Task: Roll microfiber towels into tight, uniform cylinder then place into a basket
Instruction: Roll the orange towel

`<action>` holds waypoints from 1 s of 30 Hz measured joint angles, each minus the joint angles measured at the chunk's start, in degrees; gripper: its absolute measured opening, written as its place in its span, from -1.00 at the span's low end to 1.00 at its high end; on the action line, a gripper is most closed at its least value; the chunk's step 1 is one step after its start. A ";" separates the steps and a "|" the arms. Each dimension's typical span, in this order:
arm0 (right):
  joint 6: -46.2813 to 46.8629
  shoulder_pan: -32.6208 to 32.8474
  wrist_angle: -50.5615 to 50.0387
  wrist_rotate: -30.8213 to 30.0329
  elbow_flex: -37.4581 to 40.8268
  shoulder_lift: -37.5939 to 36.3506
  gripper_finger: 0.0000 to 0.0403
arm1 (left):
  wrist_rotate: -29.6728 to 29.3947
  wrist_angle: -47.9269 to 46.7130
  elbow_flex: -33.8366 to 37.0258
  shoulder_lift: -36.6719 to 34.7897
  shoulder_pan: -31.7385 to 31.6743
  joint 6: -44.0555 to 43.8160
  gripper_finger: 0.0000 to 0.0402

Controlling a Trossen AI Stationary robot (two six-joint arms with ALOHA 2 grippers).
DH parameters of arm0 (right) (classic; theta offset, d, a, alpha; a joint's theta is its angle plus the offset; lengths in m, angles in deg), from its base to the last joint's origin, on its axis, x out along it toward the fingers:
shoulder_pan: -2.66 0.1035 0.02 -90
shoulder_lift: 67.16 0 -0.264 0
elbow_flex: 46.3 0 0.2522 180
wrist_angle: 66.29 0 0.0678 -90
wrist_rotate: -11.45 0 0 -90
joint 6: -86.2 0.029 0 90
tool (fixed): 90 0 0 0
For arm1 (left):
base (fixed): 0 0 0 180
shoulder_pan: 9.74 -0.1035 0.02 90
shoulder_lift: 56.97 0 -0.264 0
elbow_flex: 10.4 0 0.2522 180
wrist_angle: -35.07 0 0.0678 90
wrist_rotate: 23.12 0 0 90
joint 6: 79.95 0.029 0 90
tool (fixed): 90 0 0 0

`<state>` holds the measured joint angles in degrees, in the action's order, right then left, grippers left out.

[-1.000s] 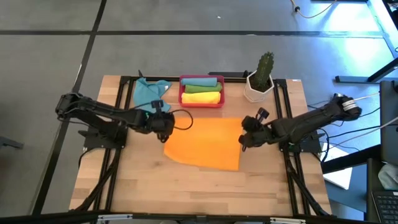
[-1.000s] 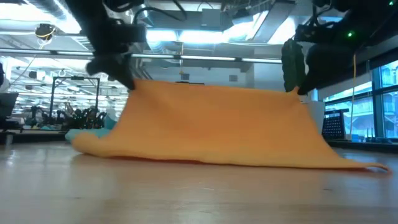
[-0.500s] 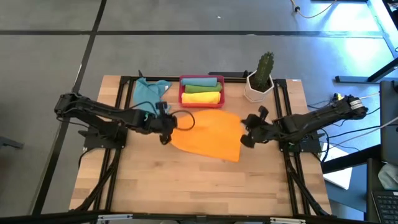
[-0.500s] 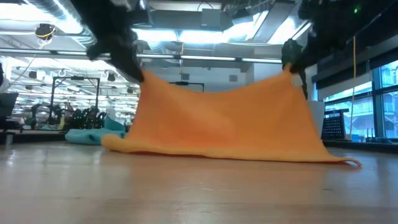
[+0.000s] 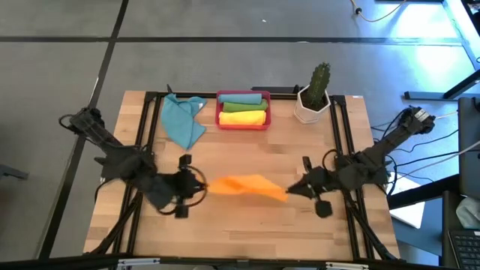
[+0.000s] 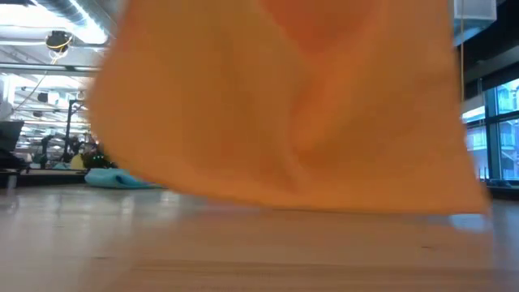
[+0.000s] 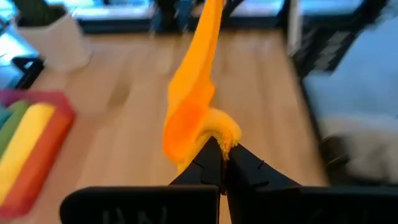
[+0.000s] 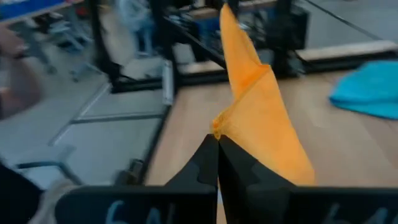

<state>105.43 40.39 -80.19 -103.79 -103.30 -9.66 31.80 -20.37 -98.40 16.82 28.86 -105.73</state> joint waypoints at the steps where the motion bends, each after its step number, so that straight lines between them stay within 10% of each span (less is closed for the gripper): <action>1: -0.04 1.13 -0.04 -0.17 -0.91 0.03 -0.99 | -0.71 0.08 -1.45 -0.02 1.30 -0.72 -1.00; 10: 6.29 4.11 -8.60 -7.13 -5.36 -0.21 -0.99 | -1.87 -10.92 -5.29 0.09 4.17 -10.50 -1.00; 18: 24.97 -2.21 -31.46 -9.40 -2.90 2.00 -0.99 | 3.50 -20.55 8.51 0.18 -3.99 -23.18 -1.00; 30: 20.76 -12.20 -32.85 -12.65 6.92 2.40 -0.99 | 1.56 -2.20 27.48 0.20 -19.51 -0.43 -1.00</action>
<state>126.19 28.19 -113.04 -116.44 -96.38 -7.26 33.36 -22.57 -70.92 17.02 9.35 -106.16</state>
